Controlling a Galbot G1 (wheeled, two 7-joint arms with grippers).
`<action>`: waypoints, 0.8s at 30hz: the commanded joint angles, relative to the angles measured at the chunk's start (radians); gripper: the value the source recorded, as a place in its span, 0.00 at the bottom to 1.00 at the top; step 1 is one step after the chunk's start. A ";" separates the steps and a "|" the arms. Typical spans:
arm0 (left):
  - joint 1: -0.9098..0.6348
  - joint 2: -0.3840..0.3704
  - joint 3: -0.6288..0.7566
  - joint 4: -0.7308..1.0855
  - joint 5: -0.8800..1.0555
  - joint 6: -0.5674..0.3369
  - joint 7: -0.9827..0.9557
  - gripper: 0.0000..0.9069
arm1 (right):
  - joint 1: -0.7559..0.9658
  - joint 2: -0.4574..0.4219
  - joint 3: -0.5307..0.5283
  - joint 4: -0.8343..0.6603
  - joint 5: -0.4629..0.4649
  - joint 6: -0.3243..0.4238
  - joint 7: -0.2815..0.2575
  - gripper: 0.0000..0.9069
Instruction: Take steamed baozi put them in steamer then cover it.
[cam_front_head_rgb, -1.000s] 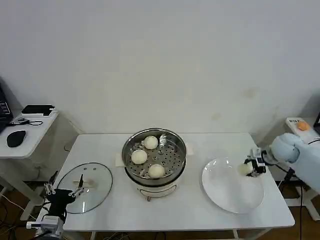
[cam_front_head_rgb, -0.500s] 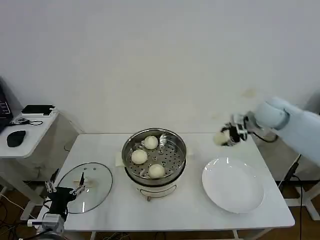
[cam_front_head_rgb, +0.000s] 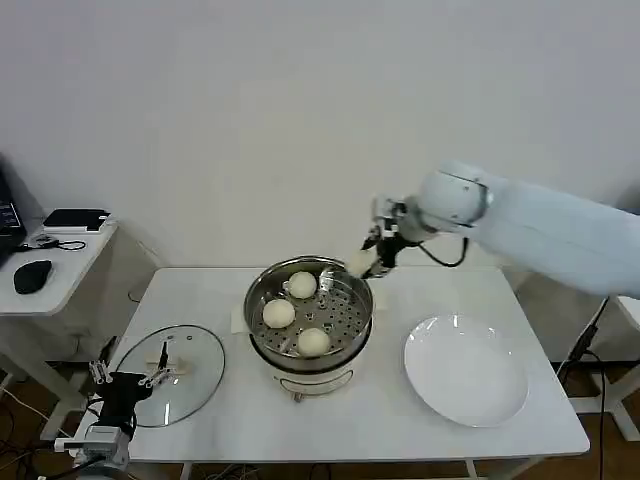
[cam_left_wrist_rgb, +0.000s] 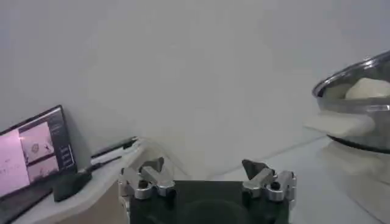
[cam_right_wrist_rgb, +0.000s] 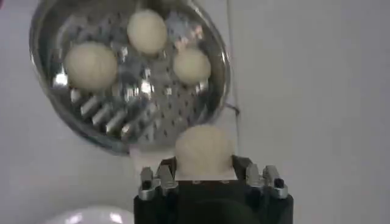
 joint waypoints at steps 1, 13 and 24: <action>0.000 0.001 -0.004 0.002 -0.001 -0.001 0.000 1.00 | -0.029 0.202 -0.065 -0.057 0.176 -0.113 0.134 0.71; -0.006 0.005 -0.006 0.014 -0.002 -0.002 0.000 1.00 | -0.141 0.193 -0.050 -0.119 0.075 -0.113 0.127 0.71; -0.008 0.006 -0.004 0.016 -0.001 -0.002 0.000 1.00 | -0.169 0.180 -0.036 -0.143 0.024 -0.111 0.109 0.71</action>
